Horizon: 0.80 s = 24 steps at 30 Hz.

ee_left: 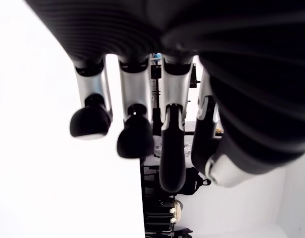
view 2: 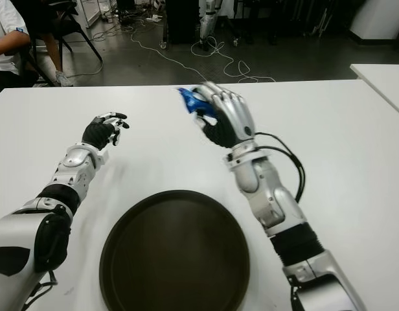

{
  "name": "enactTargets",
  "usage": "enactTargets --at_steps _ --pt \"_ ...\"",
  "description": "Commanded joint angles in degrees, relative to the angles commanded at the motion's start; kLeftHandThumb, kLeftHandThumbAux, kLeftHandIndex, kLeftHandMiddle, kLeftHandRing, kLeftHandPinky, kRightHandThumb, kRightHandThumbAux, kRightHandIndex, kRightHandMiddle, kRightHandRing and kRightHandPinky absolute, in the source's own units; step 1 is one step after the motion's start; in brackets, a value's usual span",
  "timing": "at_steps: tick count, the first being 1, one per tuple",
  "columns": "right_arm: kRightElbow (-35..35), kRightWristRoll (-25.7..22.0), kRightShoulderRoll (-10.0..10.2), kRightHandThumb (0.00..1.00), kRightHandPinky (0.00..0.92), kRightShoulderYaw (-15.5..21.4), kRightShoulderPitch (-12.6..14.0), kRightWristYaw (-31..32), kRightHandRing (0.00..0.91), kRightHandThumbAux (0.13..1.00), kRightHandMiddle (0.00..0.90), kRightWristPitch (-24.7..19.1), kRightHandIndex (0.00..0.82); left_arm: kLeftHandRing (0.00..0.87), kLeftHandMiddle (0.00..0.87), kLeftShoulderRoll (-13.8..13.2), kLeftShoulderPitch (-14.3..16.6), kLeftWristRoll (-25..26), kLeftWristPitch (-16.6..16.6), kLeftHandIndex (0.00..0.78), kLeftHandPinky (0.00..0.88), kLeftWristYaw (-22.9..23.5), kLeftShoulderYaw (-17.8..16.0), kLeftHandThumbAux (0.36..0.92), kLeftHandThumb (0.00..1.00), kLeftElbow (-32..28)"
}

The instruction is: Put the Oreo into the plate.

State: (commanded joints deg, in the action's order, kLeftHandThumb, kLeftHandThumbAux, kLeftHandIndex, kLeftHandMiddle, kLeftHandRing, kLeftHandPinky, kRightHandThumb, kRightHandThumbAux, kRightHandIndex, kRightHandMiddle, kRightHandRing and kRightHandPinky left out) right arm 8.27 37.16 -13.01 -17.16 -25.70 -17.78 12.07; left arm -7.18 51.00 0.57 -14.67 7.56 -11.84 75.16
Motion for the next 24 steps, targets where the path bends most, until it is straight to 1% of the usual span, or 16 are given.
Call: enactTargets --at_steps 3,5,11,14,18,21,24 --pt "-0.2 0.3 1.1 0.681 0.763 -1.0 1.2 -1.0 0.766 0.734 0.748 2.1 0.432 0.791 0.551 0.1 0.0 0.1 0.1 0.413 0.819 -0.1 -0.1 0.661 0.855 0.0" --pt "-0.2 0.5 1.5 0.681 0.765 -1.2 1.5 -1.3 0.768 0.734 0.750 2.7 0.432 0.790 0.550 0.1 0.1 0.1 0.2 0.413 0.819 -0.2 -0.1 0.661 0.855 0.0" --pt "0.3 -0.1 2.0 0.681 0.767 -2.0 2.9 -1.6 0.772 0.735 0.754 7.5 0.432 0.789 0.551 0.2 0.1 0.3 0.4 0.413 0.818 -0.2 -0.4 0.661 0.856 0.1" --pt "0.6 0.1 2.3 0.681 0.765 -2.5 3.5 -1.5 0.774 0.735 0.756 9.1 0.433 0.779 0.553 0.1 0.1 0.1 0.2 0.414 0.809 -0.1 -0.1 0.660 0.856 0.0" --pt "-0.1 0.1 2.0 0.682 0.769 -3.2 4.5 -0.2 0.777 0.736 0.759 10.6 0.433 0.781 0.554 0.1 0.1 0.0 0.0 0.414 0.812 0.1 0.0 0.661 0.856 0.0" --pt "-3.1 -0.4 1.2 0.682 0.771 -4.4 5.8 4.2 0.779 0.736 0.760 10.4 0.432 0.784 0.555 0.2 0.0 0.0 -0.3 0.414 0.817 0.1 0.0 0.661 0.856 0.0" --pt "-7.4 -0.9 -0.6 0.681 0.772 -5.2 7.5 10.6 0.779 0.736 0.760 8.8 0.432 0.787 0.553 0.2 -0.1 0.1 -0.4 0.413 0.819 0.2 -0.1 0.661 0.856 0.0"
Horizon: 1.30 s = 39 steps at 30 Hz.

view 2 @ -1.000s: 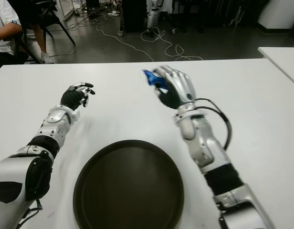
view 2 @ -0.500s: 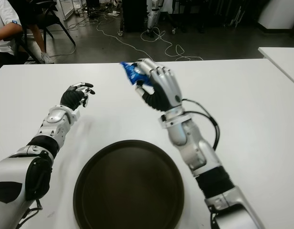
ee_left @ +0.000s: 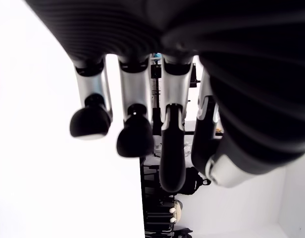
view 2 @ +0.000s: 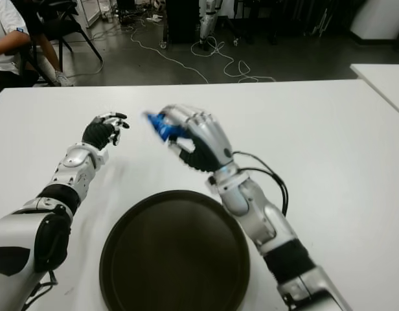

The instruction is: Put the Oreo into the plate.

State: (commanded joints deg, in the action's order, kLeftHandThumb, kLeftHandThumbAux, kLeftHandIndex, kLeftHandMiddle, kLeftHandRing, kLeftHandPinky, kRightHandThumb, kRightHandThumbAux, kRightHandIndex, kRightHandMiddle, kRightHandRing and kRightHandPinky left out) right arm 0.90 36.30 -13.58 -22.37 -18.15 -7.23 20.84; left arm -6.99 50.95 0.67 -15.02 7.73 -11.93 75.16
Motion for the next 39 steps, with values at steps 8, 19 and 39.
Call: enactTargets --at_steps 8,19,39 --pt "-6.6 -0.7 -5.4 0.681 0.768 -0.7 -0.2 19.2 0.764 0.735 0.742 -6.9 0.432 0.801 0.549 0.0 0.0 0.0 0.1 0.410 0.825 0.1 0.0 0.662 0.854 0.0" --pt "-11.8 1.0 -9.5 0.680 0.728 -1.6 -1.2 33.8 0.714 0.734 0.689 -13.0 0.428 0.779 0.554 0.1 0.0 -0.2 -0.1 0.413 0.803 0.0 0.2 0.661 0.855 0.0" --pt "-13.8 0.2 -10.5 0.678 0.668 -1.8 -2.4 42.7 0.676 0.736 0.652 -15.6 0.425 0.781 0.551 0.2 0.1 0.0 0.1 0.413 0.814 -0.5 0.0 0.661 0.855 0.0"
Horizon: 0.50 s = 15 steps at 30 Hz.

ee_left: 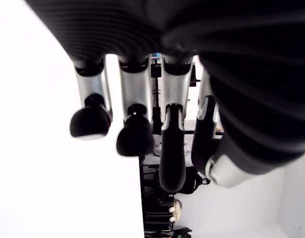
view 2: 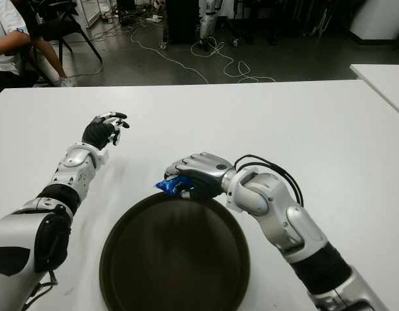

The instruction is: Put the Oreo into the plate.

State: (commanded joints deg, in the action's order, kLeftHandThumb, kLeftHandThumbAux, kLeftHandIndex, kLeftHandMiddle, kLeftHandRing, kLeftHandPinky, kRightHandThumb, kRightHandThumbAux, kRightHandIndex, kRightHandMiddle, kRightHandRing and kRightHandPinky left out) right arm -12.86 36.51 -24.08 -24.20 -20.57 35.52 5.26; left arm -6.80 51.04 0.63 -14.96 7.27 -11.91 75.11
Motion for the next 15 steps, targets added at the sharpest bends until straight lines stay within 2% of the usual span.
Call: enactTargets --at_steps 4,7,15 --pt "-0.3 -2.2 -0.1 0.677 0.676 0.2 -0.2 2.2 0.683 0.736 0.661 -0.4 0.424 0.787 0.552 -0.1 0.0 -0.3 -0.1 0.412 0.817 -0.2 0.3 0.661 0.855 0.0" --pt "-0.3 -6.3 -0.1 0.677 0.688 1.0 -0.1 3.3 0.692 0.736 0.672 0.9 0.424 0.782 0.553 -0.1 -0.1 -0.3 -0.2 0.412 0.812 0.0 0.4 0.661 0.855 0.0" --pt "-0.2 -10.9 -0.3 0.680 0.728 2.3 -0.1 2.1 0.727 0.735 0.712 4.1 0.425 0.780 0.554 -0.1 -0.1 -0.3 -0.3 0.412 0.809 0.3 0.6 0.661 0.855 -0.1"
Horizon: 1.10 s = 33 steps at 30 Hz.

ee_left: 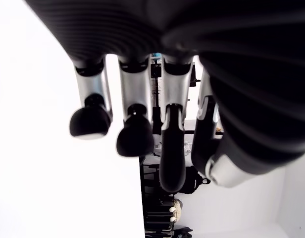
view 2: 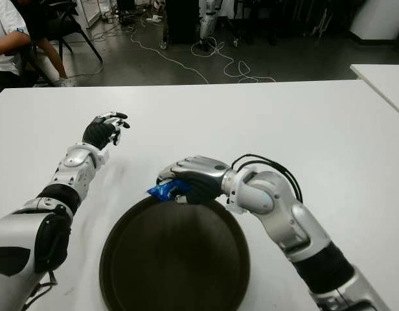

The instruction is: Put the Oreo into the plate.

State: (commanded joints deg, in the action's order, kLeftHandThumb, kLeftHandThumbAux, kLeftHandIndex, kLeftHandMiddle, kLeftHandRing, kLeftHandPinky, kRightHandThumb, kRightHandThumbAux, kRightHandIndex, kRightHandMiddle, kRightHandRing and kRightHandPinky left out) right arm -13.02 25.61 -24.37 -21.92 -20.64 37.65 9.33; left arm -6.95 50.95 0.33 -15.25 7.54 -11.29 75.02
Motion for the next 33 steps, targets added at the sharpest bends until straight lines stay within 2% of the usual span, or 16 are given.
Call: enactTargets --at_steps 6,11,25,27,30,33 --pt "0.6 -0.9 0.6 0.681 0.729 0.9 0.1 -2.1 0.733 0.733 0.714 1.8 0.424 0.791 0.555 0.1 0.1 0.3 0.1 0.412 0.823 0.0 -0.1 0.661 0.855 0.0" --pt "3.8 -1.6 1.5 0.680 0.672 1.0 0.2 -5.1 0.681 0.734 0.659 4.9 0.424 0.795 0.550 0.1 0.1 0.3 0.2 0.410 0.821 -0.2 -0.1 0.662 0.854 0.0" --pt "3.2 -3.2 4.2 0.684 0.616 2.0 0.9 -10.6 0.641 0.733 0.626 7.6 0.424 0.792 0.546 0.3 0.2 0.3 0.2 0.409 0.818 -1.0 -0.2 0.662 0.854 0.1" --pt "3.3 -3.9 4.6 0.683 0.611 2.1 1.0 -11.0 0.641 0.733 0.627 8.1 0.424 0.792 0.546 0.3 0.2 0.4 0.3 0.409 0.817 -0.9 -0.2 0.662 0.854 0.1" --pt "3.7 -7.8 5.7 0.683 0.604 2.4 1.7 -10.9 0.653 0.733 0.644 9.3 0.424 0.797 0.547 0.3 0.3 0.5 0.5 0.408 0.822 -0.8 -0.3 0.663 0.853 0.1" --pt "3.6 -10.2 6.9 0.682 0.597 2.4 3.1 -11.5 0.657 0.734 0.655 10.3 0.425 0.807 0.545 0.3 0.3 0.7 0.6 0.408 0.831 -0.6 -0.5 0.663 0.852 0.0"
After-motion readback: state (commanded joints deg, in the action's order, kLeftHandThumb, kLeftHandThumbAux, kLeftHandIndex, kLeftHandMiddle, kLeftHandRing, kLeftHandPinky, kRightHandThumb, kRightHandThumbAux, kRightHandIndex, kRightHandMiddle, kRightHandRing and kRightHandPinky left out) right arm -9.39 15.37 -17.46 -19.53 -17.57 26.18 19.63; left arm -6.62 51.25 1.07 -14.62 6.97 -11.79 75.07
